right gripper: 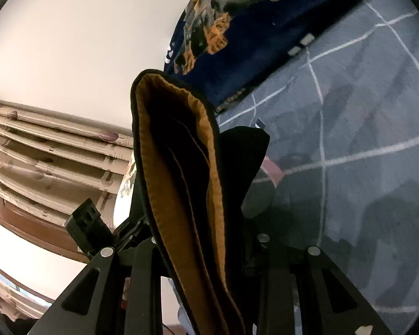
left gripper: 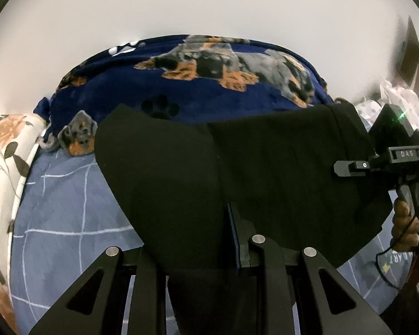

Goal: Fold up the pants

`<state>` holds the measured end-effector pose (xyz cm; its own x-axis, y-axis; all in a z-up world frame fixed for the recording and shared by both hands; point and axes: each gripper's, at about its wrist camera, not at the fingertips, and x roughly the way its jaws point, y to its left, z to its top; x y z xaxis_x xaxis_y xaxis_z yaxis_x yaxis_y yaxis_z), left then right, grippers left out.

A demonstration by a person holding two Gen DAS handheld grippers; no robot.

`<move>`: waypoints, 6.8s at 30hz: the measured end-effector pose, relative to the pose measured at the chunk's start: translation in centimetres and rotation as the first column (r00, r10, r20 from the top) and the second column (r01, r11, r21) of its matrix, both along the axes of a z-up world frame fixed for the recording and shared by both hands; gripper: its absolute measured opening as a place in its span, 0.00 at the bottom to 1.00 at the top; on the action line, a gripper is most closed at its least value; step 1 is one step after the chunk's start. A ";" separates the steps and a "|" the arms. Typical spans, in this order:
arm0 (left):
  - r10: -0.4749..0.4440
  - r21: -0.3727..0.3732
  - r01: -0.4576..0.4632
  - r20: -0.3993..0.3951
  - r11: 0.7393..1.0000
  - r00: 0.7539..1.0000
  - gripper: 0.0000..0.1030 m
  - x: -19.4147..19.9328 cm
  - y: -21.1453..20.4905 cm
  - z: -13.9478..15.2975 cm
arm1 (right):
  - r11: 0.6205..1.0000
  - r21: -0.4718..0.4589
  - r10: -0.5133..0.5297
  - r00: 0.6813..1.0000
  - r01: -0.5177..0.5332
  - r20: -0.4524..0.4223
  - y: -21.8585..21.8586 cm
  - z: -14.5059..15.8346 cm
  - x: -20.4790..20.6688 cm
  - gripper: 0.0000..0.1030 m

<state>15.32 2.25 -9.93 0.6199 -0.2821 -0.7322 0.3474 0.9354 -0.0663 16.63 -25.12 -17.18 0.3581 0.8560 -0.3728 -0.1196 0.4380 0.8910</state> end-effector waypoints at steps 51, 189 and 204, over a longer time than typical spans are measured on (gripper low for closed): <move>0.124 -0.017 -0.124 -0.015 0.992 0.992 0.32 7.3 3.7 -7.9 | 0.899 -0.418 -0.085 0.989 0.130 0.124 3.0 -2.9 5.2 0.29; 0.295 0.164 -0.320 0.159 0.933 0.942 0.85 5.5 4.5 -6.4 | 0.492 -0.793 -0.127 0.931 0.359 0.342 8.2 -0.4 4.1 0.98; 0.344 0.037 -0.391 0.404 0.920 0.847 1.00 -7.5 3.2 8.0 | 0.636 -0.591 -0.172 0.838 0.496 0.518 4.6 10.0 -10.9 0.99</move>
<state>7.79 5.45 -1.92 0.8986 0.0926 -0.4289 -0.0479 0.9923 0.1140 5.76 -20.51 -7.17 0.8095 0.2025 -0.5511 -0.0858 0.9693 0.2303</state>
